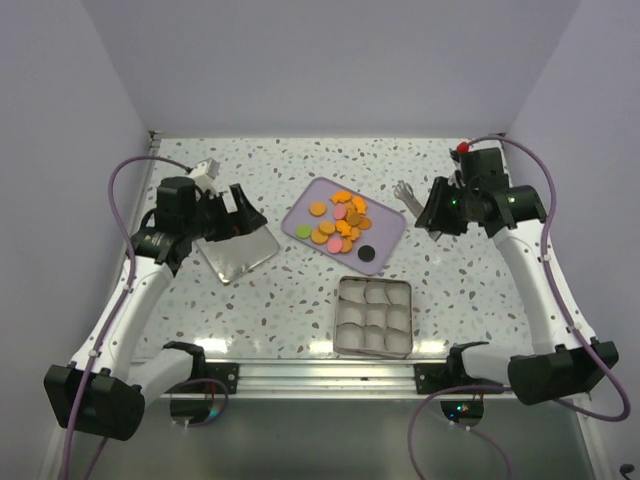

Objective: Pack the cookies

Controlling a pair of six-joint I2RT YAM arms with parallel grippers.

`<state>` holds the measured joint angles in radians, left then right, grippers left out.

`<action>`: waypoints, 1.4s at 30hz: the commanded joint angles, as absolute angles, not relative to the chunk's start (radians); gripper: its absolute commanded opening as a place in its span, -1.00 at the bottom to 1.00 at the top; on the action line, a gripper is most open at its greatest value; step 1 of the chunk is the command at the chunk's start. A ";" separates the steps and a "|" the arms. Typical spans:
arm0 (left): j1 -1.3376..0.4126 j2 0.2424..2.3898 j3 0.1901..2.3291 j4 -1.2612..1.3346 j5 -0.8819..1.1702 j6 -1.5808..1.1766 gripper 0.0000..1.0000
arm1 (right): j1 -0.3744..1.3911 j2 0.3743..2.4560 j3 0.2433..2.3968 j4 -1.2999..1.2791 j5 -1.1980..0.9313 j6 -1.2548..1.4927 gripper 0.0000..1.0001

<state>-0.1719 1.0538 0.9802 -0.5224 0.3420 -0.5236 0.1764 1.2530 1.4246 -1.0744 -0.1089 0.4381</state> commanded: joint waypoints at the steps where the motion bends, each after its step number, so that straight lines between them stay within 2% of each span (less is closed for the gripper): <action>1: -0.176 1.039 1.019 -0.495 0.362 -0.526 1.00 | 0.227 1.224 1.427 -1.101 -0.192 0.503 -0.30; 11: -0.179 0.993 0.982 -0.522 0.339 -0.529 1.00 | 0.397 1.279 1.402 -1.083 -0.106 0.538 -0.21; 26: -0.179 0.976 0.982 -0.554 0.319 -0.522 1.00 | 0.408 1.495 1.545 -1.045 -0.117 0.476 -0.12; 42: -0.179 0.969 0.977 -0.557 0.304 -0.523 1.00 | 0.442 1.586 1.563 -1.022 -0.107 0.463 -0.13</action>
<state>-0.1726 0.9882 0.9775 -0.5560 0.3077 -0.5232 0.4339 1.5780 1.5166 -1.0588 -0.0990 0.4782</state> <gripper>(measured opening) 0.998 0.441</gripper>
